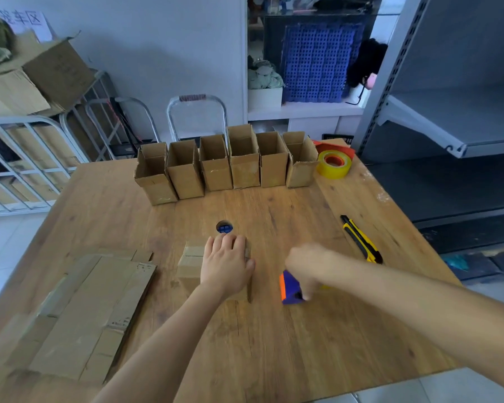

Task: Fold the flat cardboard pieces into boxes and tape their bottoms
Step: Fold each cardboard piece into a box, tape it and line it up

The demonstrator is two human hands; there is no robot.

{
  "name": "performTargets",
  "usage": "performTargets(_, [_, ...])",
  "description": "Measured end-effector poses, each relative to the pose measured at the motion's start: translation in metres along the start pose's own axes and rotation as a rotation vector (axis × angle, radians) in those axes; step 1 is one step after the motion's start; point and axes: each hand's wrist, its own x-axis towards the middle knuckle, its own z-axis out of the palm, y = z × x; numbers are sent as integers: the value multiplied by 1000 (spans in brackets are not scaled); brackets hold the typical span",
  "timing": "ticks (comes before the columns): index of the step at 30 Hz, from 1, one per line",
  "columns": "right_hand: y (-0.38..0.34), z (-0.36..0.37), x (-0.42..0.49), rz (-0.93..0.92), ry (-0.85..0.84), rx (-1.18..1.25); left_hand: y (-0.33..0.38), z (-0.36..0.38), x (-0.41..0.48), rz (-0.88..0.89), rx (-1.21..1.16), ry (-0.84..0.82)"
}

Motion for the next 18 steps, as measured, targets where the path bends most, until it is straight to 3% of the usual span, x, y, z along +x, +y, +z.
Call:
performTargets(6, [33,37,-10,48,25,321,0,0,3,6,1,-7])
performTargets(13, [44,55,-9,21,85,458,-1,-4,4,-7,2,-94])
performTargets(18, [59,75,-25,30,63,386,-2,-3,4,-9,8,-113])
